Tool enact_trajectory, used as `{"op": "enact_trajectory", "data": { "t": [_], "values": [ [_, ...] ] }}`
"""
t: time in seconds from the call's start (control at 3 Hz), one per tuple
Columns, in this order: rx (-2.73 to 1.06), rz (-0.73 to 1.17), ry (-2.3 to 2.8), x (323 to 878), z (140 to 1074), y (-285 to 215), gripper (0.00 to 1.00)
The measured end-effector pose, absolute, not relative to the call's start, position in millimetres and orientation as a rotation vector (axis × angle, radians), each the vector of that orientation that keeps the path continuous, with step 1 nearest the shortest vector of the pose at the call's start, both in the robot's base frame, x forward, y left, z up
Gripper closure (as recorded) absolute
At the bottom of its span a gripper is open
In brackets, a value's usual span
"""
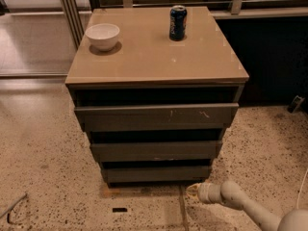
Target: Close bottom drawer
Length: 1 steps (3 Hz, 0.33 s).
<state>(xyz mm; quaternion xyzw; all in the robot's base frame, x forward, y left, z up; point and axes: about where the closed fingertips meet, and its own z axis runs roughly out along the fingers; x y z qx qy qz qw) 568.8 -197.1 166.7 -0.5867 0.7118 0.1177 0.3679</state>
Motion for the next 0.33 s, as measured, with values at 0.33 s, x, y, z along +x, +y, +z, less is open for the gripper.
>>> {"op": "enact_trajectory", "data": {
  "t": [0.33],
  "values": [
    [-1.507, 0.302, 1.828, 568.8, 166.7, -197.1, 0.12]
  ]
}}
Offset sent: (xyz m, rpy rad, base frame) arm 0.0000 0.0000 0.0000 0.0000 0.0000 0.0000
